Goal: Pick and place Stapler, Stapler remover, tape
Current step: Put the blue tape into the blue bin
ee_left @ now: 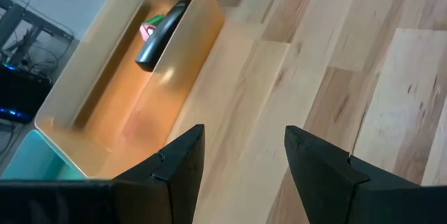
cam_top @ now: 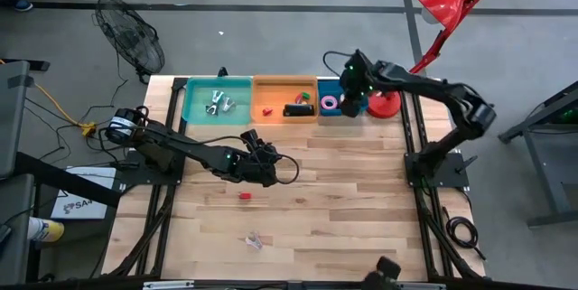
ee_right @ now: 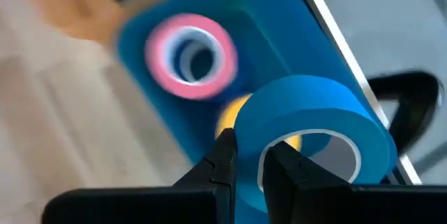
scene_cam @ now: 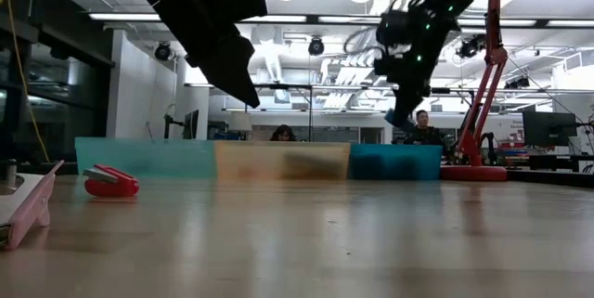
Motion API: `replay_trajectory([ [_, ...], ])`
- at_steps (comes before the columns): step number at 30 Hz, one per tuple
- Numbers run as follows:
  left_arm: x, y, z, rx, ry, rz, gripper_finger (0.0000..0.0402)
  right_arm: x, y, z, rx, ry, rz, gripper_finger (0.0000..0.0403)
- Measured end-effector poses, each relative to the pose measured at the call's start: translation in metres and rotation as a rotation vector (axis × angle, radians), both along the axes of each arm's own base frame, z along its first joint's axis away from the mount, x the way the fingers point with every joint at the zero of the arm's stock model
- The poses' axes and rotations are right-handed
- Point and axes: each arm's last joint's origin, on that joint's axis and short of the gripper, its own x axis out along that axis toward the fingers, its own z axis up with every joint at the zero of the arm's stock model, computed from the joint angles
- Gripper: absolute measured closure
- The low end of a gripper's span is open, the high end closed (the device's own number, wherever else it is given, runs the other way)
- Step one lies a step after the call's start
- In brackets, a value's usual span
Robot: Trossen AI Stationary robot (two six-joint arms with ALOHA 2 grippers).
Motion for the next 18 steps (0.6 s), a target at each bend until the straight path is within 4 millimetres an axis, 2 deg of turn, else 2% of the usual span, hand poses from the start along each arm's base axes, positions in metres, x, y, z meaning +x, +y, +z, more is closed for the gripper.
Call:
replay_trajectory([
  [7,0.000,0.000,-0.001,-0.017,0.004,-0.005,0.0208,-0.011,-0.042,-0.023,0.087,0.056,-0.092,0.0372],
  [11,0.000,0.000,-0.001,-0.023,0.006,-0.009,0.0208,-0.021,-0.053,-0.031,0.145,0.032,-0.114,0.0371],
  [18,0.000,0.000,-0.001,-0.023,0.005,-0.009,0.0208,-0.033,-0.062,-0.032,0.165,0.009,-0.141,0.0371],
])
